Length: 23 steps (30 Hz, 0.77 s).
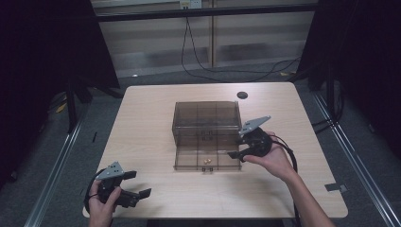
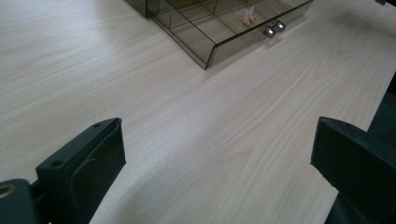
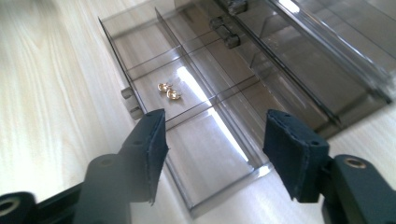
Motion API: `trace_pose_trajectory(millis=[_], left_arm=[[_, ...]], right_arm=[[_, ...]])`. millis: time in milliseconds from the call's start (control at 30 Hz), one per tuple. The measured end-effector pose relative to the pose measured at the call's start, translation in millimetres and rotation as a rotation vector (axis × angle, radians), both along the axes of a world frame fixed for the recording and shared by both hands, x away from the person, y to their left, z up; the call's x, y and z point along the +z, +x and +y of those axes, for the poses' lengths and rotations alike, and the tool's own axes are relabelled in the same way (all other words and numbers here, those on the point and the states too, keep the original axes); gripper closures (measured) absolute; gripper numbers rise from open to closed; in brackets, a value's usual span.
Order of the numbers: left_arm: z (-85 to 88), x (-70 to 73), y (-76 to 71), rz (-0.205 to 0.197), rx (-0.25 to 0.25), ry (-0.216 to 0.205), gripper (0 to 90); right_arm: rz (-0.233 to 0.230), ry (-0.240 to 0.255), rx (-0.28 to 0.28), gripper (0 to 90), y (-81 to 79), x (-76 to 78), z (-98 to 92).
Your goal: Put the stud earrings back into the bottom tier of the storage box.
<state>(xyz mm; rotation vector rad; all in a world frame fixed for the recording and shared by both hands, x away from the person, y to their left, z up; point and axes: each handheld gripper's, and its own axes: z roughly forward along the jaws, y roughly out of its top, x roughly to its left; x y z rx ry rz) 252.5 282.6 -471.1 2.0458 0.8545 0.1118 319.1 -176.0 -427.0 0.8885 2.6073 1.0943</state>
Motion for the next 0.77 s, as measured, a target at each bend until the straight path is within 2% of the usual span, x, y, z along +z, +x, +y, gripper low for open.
trace_pose_trajectory(millis=[67,200,267,433,700,767], left_arm=[[-0.6,-0.3,-0.3,0.002,0.002,-0.003,2.8],[-1.5,0.1,-1.2,-0.005,-0.006,0.009,2.8],[-1.4,0.0,-1.5,-0.006,-0.005,0.007,2.8],[-0.9,-0.3,-1.2,-0.002,0.000,0.005,2.8],[-1.0,0.2,-1.6,-0.006,-0.007,0.004,2.7],[0.2,0.4,-1.7,-0.009,-0.001,0.006,2.7]], right_arm=[[-0.008,0.025,-0.038,37.8,-6.4,-2.7,-7.9],[-0.024,0.032,-0.115,34.4,-16.9,-10.2,-22.9],[-0.023,0.065,-0.150,32.7,-21.7,-13.9,-31.5],[-0.040,0.078,-0.260,24.9,-35.2,-24.5,-51.6],[-0.065,0.132,-0.368,19.8,-50.8,-37.0,-72.1],[-0.067,0.126,-0.387,18.7,-52.8,-40.3,-74.9]])
